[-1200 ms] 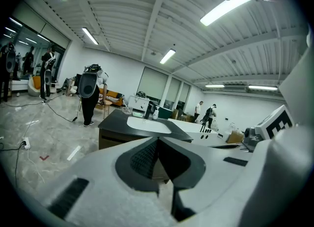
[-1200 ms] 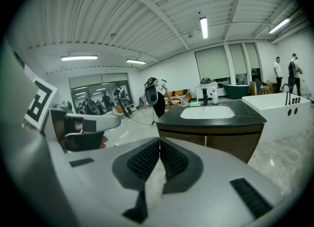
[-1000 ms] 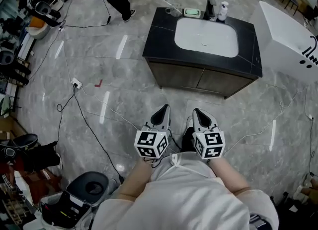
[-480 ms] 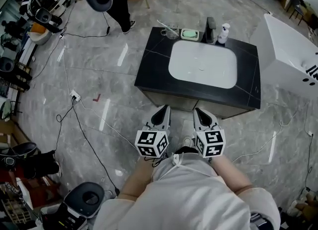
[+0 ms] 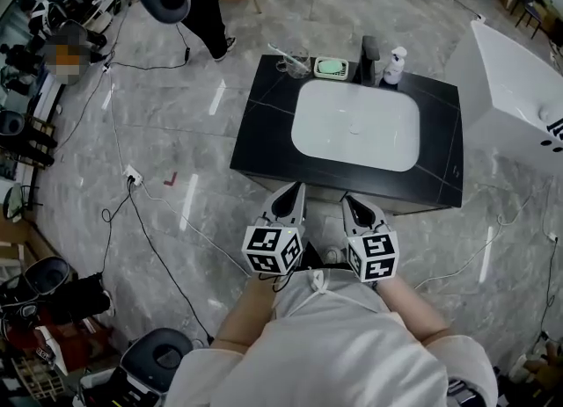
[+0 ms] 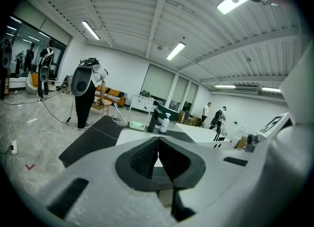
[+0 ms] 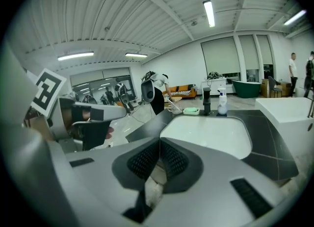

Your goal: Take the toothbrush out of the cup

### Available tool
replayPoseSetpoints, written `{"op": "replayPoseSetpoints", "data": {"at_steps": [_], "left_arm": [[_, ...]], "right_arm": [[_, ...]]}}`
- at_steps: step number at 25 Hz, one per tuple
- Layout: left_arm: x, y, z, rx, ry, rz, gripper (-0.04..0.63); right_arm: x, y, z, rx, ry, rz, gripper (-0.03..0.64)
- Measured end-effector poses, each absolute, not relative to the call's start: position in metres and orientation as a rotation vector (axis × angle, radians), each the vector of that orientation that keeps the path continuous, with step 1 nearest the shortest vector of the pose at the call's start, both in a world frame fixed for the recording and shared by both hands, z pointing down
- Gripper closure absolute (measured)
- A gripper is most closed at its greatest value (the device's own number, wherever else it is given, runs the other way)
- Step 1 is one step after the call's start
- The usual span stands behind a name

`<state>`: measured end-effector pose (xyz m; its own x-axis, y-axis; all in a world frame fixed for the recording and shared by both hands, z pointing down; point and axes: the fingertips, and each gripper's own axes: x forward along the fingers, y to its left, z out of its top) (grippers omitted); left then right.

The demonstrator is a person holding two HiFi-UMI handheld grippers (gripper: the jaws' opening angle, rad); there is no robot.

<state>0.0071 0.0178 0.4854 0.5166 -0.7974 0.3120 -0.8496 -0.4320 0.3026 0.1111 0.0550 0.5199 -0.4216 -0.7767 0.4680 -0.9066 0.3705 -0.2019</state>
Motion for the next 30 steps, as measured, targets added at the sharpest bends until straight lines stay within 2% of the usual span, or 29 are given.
{"op": "replayPoseSetpoints", "data": {"at_steps": [16, 30], "left_arm": [[0.006, -0.121, 0.5, 2.389, -1.206, 0.221, 0.575], [-0.044, -0.271, 0.515, 2.41, -1.105, 0.27, 0.577]], "right_arm": [[0.117, -0.075, 0.527, 1.647, -2.217, 0.684, 0.589], [0.078, -0.207, 0.531, 1.804, -2.102, 0.762, 0.589]]}}
